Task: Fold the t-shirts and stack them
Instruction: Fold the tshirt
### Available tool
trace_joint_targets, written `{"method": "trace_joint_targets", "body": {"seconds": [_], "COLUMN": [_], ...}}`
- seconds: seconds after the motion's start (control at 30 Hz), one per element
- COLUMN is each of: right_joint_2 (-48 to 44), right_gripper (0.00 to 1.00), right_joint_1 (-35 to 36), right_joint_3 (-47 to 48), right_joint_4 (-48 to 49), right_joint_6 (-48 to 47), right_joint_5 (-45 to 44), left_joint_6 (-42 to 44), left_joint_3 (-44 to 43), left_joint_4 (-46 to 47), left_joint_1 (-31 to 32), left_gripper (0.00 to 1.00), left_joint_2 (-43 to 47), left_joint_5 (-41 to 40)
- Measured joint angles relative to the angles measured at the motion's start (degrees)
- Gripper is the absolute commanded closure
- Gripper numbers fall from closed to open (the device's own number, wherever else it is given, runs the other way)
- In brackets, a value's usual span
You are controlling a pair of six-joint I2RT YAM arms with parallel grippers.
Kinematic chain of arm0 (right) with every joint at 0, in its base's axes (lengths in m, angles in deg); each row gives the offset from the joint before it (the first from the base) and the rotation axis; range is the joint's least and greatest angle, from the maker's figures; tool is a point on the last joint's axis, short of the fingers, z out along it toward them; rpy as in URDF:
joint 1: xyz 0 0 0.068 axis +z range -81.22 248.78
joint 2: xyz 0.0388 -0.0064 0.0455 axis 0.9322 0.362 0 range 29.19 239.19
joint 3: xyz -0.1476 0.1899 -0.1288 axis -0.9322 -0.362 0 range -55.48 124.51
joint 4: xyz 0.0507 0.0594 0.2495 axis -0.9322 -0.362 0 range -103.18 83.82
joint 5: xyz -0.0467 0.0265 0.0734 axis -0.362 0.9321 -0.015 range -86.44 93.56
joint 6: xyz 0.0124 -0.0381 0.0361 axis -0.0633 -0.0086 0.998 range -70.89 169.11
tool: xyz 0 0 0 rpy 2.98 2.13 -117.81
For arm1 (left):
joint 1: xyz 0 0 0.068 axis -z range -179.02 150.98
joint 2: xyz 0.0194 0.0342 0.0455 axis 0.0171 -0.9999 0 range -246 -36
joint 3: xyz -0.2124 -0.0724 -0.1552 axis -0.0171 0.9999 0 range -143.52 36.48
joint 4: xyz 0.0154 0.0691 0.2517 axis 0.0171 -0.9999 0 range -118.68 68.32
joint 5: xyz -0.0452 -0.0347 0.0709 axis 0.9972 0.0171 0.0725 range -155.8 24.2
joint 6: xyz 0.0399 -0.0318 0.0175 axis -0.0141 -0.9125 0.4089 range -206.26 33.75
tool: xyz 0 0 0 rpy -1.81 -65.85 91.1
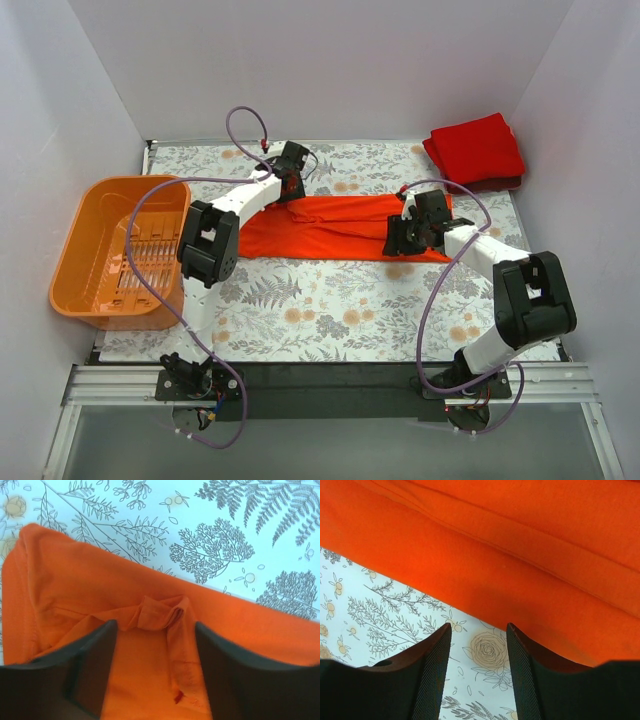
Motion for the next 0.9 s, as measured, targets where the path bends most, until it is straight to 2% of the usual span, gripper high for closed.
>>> {"method": "trace_joint_targets", "body": {"seconds": [0.07, 0.2, 0.37, 0.5, 0.6, 0.73, 0.9], "right_joint_2": [1.0, 1.2, 1.2, 1.2, 1.0, 1.0, 1.0], "right_gripper": [0.46, 0.47, 0.49, 0.52, 0.53, 0.53, 0.53], "right_joint_1": [0.2, 0.9, 1.3, 0.9, -1.3, -6.1, -13.2], "right_joint_3": [0.6, 1.4, 1.6, 1.6, 0.9, -1.0, -4.3], "right_joint_4": [0.1, 0.6, 1.1, 1.2, 1.5, 1.7, 2.5], "right_joint_6": [0.0, 0.0, 0.0, -0.1, 0.0, 0.0, 1.3], "right_joint_5": [0.0, 0.1, -0.7, -2.2, -3.1, -4.0, -4.2], "left_joint_6": [-0.4, -1.1, -3.8, -5.9, -7.5, -8.4, -9.7], "left_joint_3": [0.4, 2.1, 9.6, 18.9, 24.1, 30.6, 34.5], "left_joint_4": [0.1, -0.5, -1.7, -1.5, -1.0, -0.9, -1.3], "left_joint_1": [-0.2, -0.2, -0.2, -0.4, -1.2, -3.7, -6.0], "left_gripper": [0.27, 0.26, 0.40, 0.44, 0.50, 0.51, 0.51], "left_joint_2": [0.1, 1.8, 11.5, 20.9, 23.5, 22.6, 20.5], "left_joint_5": [0.0, 0.0, -0.1, -0.4, -0.4, 0.5, 1.4]}}
